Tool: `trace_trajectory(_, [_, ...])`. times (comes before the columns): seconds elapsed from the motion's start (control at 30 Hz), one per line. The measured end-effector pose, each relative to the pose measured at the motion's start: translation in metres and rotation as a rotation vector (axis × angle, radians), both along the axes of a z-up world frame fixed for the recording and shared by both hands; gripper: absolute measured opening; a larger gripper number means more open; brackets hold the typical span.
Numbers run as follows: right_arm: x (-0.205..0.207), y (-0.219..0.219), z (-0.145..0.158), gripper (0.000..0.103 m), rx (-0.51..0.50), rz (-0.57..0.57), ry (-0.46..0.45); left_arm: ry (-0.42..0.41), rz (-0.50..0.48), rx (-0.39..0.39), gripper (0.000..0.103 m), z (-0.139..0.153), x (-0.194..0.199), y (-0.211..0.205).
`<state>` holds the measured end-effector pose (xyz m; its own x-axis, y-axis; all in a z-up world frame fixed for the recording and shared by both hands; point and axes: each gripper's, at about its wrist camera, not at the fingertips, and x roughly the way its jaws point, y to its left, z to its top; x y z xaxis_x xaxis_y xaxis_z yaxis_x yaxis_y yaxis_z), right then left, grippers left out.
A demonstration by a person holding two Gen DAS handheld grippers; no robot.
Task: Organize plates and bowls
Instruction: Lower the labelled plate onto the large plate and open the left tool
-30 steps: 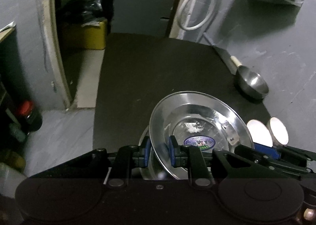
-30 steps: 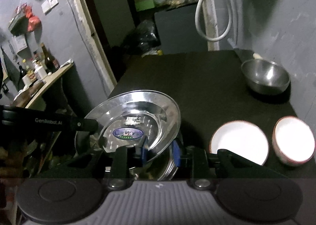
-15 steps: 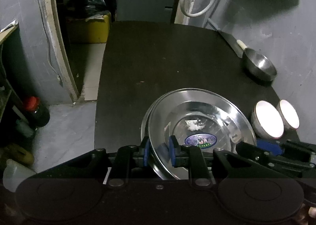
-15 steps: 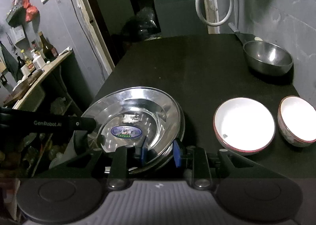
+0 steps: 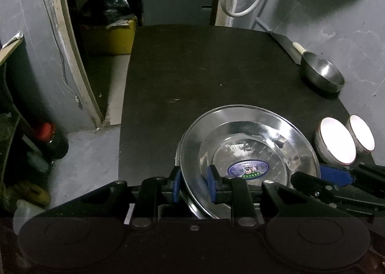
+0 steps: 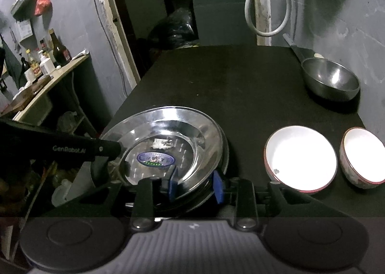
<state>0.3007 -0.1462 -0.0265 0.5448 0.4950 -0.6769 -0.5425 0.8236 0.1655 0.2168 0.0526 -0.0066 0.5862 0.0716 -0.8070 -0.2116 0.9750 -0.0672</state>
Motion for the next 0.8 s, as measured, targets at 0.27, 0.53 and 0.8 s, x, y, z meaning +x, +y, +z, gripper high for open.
trace_trajectory(0.27, [-0.001, 0.003, 0.001, 0.041, -0.002, -0.004, 0.006, 0.014, -0.017, 0.017, 0.025, 0.001, 0.002, -0.001])
trace_trajectory(0.53, [0.002, 0.000, -0.006, 0.046, -0.011, -0.025, 0.030, 0.013, -0.017, 0.015, 0.026, 0.001, 0.002, -0.003])
trace_trajectory(0.8, [-0.006, -0.004, -0.010, 0.070, -0.003, -0.028, 0.032, -0.057, 0.008, -0.006, 0.076, 0.011, -0.003, 0.000])
